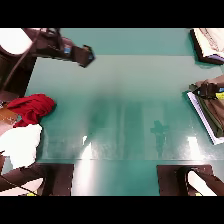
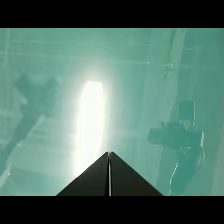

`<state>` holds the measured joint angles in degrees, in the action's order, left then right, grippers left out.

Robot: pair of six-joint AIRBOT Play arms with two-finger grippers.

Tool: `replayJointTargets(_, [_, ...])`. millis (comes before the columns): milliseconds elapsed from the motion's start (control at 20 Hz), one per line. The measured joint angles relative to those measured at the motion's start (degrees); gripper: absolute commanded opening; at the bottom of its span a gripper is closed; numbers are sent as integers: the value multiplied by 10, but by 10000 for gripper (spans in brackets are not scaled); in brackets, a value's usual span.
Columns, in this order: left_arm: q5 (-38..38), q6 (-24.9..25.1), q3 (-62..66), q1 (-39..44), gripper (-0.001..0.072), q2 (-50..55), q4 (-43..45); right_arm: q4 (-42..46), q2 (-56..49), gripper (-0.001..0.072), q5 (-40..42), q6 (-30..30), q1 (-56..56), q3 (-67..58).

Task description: Fold the shirts.

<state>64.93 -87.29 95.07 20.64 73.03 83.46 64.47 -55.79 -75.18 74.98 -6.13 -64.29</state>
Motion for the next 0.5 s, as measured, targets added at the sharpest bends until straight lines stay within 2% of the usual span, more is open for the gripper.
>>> replayJointTargets(100, [56,-20,-12,-53,616,0,65,0,0,17,0,0,0,0])
replayJointTargets(250, [103,-45,-69,-140,617,0,113,0,0,17,0,0,0,0])
replayJointTargets(500, [94,-76,-214,-237,616,0,140,0,0,17,1,0,0,0])
